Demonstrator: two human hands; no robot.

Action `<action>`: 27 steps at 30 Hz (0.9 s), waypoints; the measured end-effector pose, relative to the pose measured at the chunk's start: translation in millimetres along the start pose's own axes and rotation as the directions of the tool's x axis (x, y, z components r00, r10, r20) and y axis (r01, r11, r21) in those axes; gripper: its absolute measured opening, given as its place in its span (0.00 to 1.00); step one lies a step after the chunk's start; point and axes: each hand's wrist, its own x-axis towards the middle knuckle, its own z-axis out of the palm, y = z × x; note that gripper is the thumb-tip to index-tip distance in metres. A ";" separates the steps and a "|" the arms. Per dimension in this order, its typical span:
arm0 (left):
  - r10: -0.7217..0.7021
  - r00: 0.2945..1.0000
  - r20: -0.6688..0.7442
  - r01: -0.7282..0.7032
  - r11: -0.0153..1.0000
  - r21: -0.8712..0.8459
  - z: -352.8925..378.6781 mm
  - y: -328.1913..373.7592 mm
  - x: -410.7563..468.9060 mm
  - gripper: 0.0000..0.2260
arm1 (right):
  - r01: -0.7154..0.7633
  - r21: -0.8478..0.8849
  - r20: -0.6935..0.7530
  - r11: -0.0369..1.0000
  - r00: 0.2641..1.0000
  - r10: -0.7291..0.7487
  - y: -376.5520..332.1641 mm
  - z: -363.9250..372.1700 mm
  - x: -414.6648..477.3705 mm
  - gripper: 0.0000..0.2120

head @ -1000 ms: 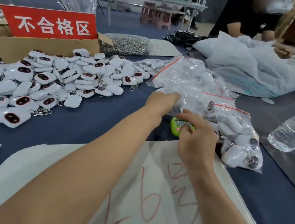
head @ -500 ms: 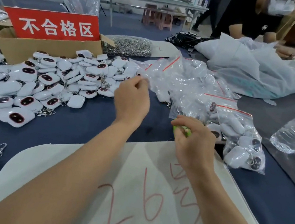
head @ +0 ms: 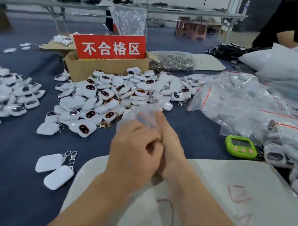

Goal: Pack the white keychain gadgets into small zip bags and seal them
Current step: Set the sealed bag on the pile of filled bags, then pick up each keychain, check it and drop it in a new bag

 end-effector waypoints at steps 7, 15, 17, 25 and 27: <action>-0.239 0.942 0.234 0.291 0.931 -0.219 -3.9 -20.0 -4.9 0.11 | 0.029 -0.281 -0.065 0.959 0.997 -0.050 -18.2 -19.6 2.5 0.08; -0.633 0.572 0.522 0.797 0.276 -0.538 -13.3 -61.9 26.6 0.12 | 0.055 -0.521 0.127 0.852 0.992 0.013 -28.6 -32.9 -7.9 0.08; -0.546 0.534 0.645 0.832 0.200 -0.518 -14.2 -59.6 27.8 0.12 | 0.083 -0.631 0.121 0.772 0.993 -0.008 -33.5 -33.5 -13.6 0.07; -0.296 0.486 0.822 0.854 -0.040 -0.519 -21.7 -64.0 27.0 0.12 | 0.249 -0.766 0.071 0.592 0.949 -0.307 -42.0 -33.9 -21.4 0.05; -0.339 0.498 0.798 0.860 0.074 -0.505 -16.3 -60.2 25.0 0.10 | 0.247 -0.824 -0.042 0.511 0.871 -0.489 -36.3 -33.7 -14.0 0.08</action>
